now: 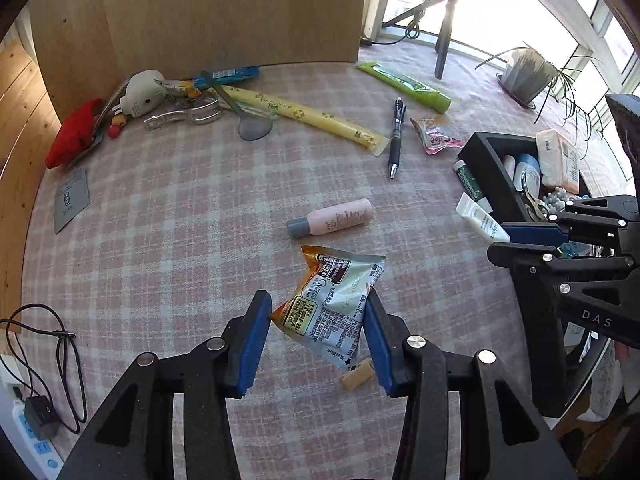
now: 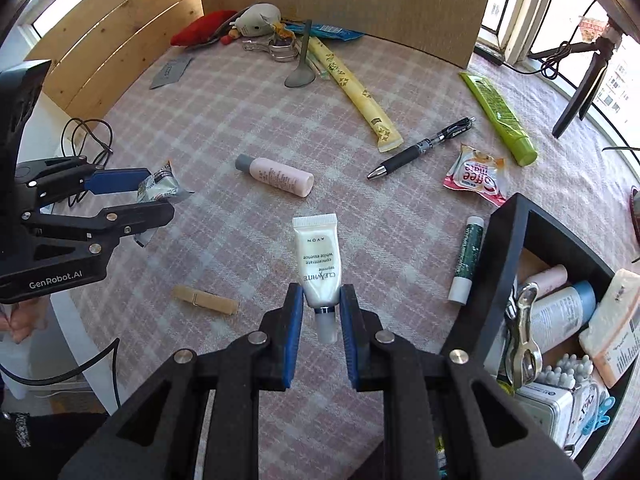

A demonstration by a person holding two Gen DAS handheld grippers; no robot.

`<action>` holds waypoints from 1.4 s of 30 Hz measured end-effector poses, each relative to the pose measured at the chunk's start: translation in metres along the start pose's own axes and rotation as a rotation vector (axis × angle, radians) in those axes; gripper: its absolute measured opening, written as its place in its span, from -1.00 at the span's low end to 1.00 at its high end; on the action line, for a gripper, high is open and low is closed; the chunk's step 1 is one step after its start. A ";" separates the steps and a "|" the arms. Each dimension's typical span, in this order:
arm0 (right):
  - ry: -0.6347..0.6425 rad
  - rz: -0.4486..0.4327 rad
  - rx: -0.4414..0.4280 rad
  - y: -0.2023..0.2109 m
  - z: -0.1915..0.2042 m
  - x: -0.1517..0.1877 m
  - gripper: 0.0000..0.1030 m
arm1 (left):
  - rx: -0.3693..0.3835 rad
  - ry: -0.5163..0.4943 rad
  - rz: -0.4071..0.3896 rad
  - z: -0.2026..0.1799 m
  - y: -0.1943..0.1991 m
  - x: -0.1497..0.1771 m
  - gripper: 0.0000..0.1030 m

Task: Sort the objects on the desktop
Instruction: 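Carry the tube with the right tool while the left tool carries the wrapper, releasing both in the tray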

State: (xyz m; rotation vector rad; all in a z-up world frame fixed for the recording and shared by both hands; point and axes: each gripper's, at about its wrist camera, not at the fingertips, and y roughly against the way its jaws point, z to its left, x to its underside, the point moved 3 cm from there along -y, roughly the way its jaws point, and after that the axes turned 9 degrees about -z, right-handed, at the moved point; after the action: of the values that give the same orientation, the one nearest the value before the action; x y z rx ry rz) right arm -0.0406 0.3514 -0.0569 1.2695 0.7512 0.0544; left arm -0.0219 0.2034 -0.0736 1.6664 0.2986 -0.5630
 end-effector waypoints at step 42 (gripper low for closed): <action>-0.505 -0.152 0.293 0.171 -0.210 0.199 0.04 | 0.346 -0.436 -0.037 -0.333 0.033 -0.018 0.31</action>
State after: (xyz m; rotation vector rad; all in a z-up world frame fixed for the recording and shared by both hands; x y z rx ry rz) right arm 0.0605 0.6701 -0.0226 1.4195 0.4214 -0.4998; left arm 0.0440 0.5251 -0.0057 1.8138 -0.0925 -1.0294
